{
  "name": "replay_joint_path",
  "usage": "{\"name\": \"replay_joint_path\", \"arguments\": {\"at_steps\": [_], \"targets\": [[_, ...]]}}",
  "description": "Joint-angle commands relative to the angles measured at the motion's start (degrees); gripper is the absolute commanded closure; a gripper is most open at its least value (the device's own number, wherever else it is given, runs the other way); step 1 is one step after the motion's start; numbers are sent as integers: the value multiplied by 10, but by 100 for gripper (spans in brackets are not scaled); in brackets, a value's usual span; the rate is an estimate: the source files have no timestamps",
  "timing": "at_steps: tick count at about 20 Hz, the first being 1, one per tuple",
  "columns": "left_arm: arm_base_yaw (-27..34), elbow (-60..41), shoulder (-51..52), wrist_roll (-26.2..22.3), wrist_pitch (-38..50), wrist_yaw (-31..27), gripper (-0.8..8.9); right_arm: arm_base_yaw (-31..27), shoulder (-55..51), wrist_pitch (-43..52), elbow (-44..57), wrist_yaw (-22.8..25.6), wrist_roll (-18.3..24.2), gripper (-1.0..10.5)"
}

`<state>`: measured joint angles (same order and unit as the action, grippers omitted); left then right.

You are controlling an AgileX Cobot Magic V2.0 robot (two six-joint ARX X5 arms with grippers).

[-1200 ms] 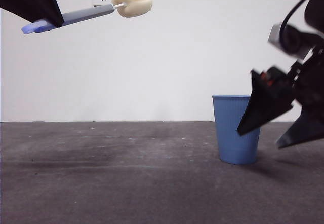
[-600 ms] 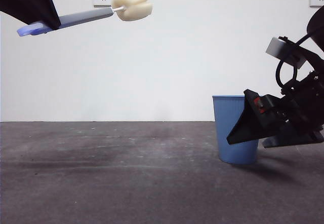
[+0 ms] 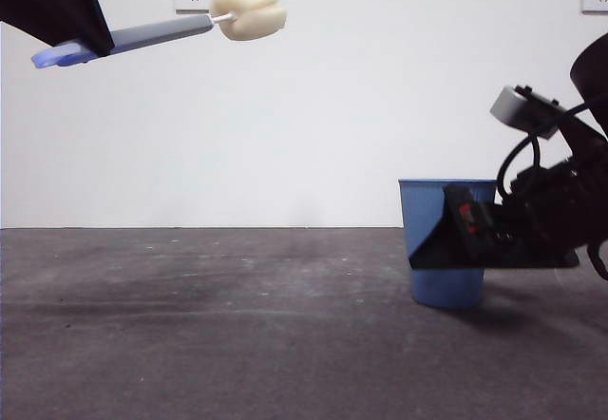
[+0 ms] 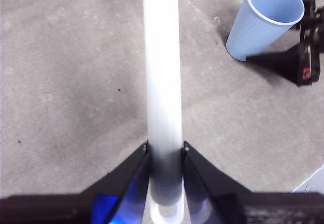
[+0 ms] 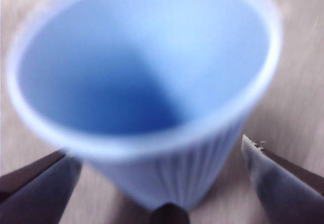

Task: Pick up the cup brush,pick up the cup,insert the brush into the cup,clean the cup,put the cup brush back,put the cup back to the fixed position on the table

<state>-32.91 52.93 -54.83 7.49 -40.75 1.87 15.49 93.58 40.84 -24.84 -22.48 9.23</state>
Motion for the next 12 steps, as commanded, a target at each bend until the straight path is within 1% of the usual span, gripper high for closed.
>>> {"name": "replay_joint_path", "arguments": {"at_steps": [1,5,7,8,10,12], "targets": [[0,1,2,-7,2,-2,822,3,3,17,4,-1,-9,414],[0,1,2,-7,2,-2,822,3,14,25,4,-1,-9,418],[0,1,2,-7,2,-1,822,3,26,47,4,-1,-14,483],[0,1,2,-7,2,-2,822,4,32,56,4,-1,-21,489],[0,1,2,-7,2,-2,822,7,44,59,4,0,-24,566],[0,1,2,-7,2,-2,822,7,49,59,4,-1,-23,702]]}}
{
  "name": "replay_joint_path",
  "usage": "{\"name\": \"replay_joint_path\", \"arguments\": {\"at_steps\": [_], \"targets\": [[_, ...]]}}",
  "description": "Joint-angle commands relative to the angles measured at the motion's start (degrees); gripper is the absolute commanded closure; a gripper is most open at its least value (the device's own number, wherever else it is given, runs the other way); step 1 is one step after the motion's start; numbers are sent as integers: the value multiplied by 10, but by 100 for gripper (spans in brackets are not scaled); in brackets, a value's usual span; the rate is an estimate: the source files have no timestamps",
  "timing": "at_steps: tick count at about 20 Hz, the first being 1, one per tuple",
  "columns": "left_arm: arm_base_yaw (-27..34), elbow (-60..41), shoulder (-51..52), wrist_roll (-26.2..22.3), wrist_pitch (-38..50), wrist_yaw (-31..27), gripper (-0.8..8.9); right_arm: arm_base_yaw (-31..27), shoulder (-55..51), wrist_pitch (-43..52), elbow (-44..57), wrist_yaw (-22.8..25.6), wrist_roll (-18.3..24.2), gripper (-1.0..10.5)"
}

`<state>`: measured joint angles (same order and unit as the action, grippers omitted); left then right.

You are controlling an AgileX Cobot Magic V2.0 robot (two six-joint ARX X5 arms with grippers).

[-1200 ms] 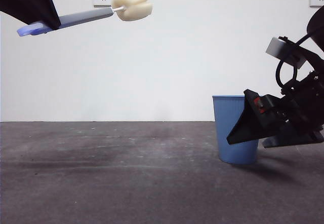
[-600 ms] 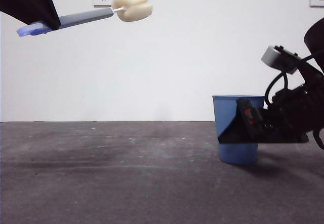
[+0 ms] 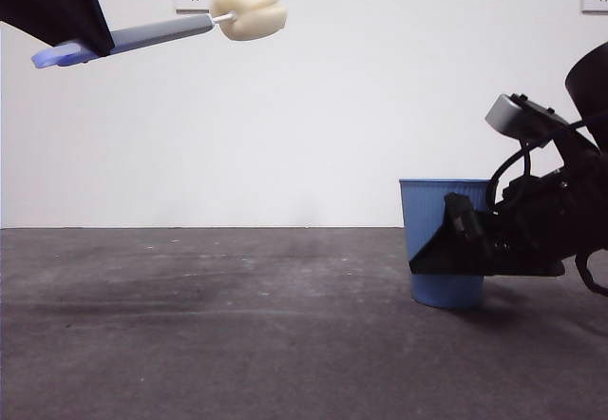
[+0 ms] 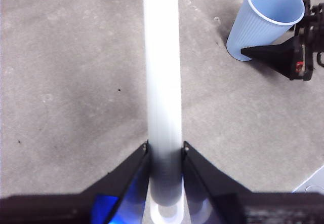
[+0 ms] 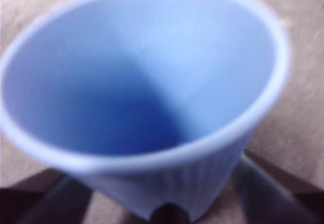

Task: Pick up the cup brush,pick up the cup,insert the brush into the cup,clean the cup,put the cup brush back,put the cup back to the fixed position on the table

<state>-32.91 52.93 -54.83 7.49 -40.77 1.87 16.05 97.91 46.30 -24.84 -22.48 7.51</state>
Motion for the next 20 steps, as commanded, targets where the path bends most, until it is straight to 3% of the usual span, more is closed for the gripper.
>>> {"name": "replay_joint_path", "arguments": {"at_steps": [1,4,11,15,18,20], "targets": [[0,1,2,-7,2,-2,822,2,6,6,4,-2,-6,773],[0,1,2,-7,0,-1,822,2,6,18,4,-33,-7,964],[0,1,2,-51,-24,1,822,5,-32,-23,4,-45,-58,964],[0,1,2,-100,-59,0,822,17,-162,-173,-5,-26,-44,964],[0,1,2,-123,-61,0,822,31,-262,-384,-56,21,17,964],[0,1,2,-140,-66,0,822,39,-295,-477,-98,64,31,964]]}}
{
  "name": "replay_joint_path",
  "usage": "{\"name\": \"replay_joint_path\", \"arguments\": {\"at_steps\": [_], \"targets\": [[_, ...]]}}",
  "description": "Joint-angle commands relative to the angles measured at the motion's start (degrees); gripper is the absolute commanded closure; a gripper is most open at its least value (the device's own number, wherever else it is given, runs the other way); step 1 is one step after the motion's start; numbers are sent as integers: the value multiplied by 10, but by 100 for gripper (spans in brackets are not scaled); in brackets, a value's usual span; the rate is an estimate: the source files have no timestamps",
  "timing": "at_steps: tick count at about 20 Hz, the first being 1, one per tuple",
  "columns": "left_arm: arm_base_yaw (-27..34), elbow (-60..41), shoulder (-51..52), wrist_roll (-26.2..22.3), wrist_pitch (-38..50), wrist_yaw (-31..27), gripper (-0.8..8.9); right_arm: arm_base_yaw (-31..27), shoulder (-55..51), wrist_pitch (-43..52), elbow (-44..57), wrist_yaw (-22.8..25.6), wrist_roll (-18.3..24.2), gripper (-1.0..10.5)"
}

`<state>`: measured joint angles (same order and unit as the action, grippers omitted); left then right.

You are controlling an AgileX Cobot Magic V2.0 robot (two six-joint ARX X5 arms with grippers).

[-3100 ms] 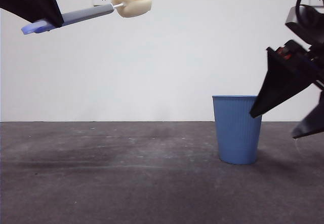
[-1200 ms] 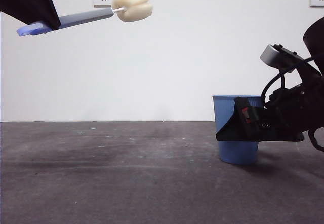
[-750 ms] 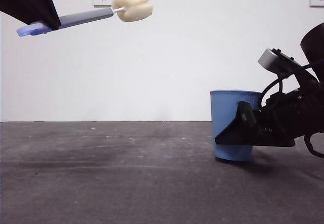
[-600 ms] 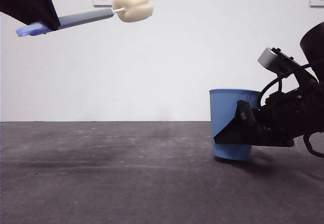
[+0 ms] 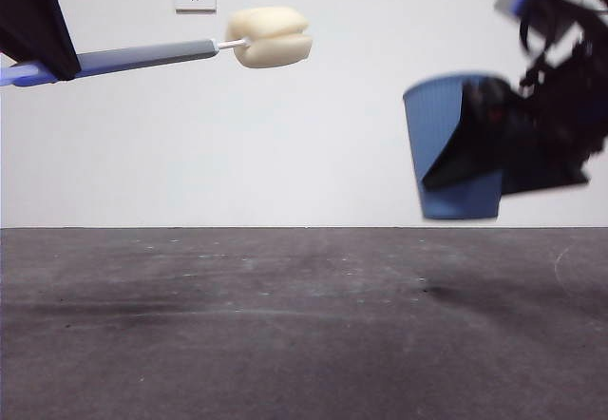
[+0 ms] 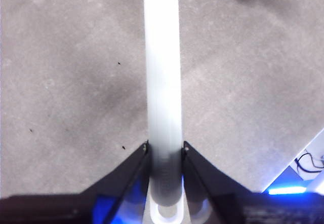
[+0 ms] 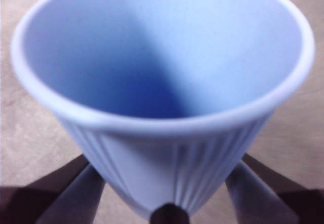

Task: Pick up the cup brush,pick up the cup,insert the brush into the cup,clean the cup,put the cup brush back,put the cup back to the fixed position on the table

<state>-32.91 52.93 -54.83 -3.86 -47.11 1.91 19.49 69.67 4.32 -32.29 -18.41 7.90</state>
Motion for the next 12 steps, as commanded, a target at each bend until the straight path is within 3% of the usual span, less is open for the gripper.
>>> {"name": "replay_joint_path", "arguments": {"at_steps": [1,5,12], "targets": [[0,1,2,-38,-11,0,822,9,-19,-98,-46,33,40,964],[0,1,2,-98,-47,-2,822,28,-20,-259,-132,98,110,964],[-2,1,2,-190,-73,-2,822,64,-19,-414,-178,263,230,964]]}}
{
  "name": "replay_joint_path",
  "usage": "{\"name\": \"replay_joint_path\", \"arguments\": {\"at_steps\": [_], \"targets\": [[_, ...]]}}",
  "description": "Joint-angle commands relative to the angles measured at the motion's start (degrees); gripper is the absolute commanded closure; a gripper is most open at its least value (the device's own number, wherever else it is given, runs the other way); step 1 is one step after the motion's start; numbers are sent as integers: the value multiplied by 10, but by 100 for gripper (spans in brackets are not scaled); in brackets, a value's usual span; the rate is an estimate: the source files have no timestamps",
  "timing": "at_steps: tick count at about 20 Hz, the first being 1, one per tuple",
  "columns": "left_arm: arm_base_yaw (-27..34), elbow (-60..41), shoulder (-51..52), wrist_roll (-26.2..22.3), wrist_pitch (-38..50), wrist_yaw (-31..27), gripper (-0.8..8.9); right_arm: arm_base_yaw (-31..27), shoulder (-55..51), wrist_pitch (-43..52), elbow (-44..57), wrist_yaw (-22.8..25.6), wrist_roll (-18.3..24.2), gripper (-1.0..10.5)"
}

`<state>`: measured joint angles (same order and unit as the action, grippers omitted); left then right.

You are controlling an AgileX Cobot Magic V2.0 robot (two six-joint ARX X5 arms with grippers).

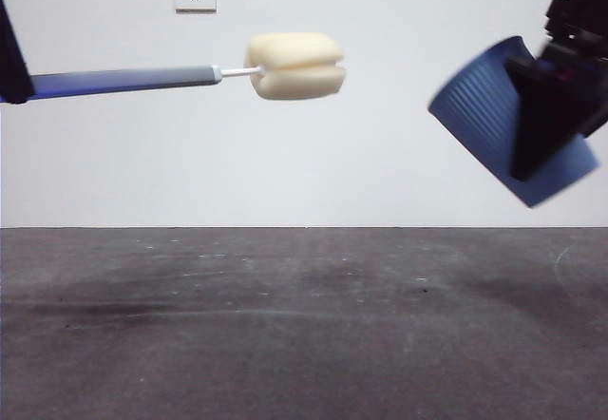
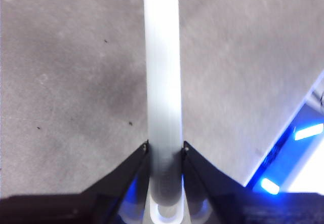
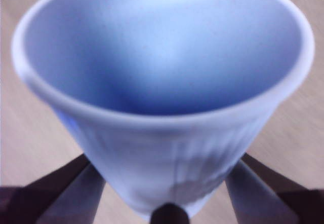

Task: Pick up the cup brush,pick up the cup,insert the brush into the cup,clean the cup,put the cup brush back,put the cup back to the fixed position on the table

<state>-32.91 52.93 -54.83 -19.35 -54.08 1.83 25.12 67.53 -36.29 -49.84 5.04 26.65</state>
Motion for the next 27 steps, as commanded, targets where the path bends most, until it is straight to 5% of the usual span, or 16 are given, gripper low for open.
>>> {"name": "replay_joint_path", "arguments": {"at_steps": [1,8,18,27], "targets": [[-2,1,2,-45,-7,-1,822,13,2,-15,-2,49,57,964],[-39,1,-2,-78,-24,-8,822,65,3,-14,-3,151,213,964],[-84,9,-43,-73,-35,-17,822,145,23,33,-3,240,357,963],[-96,28,-107,-71,-60,-18,822,202,64,63,-3,283,400,963]]}}
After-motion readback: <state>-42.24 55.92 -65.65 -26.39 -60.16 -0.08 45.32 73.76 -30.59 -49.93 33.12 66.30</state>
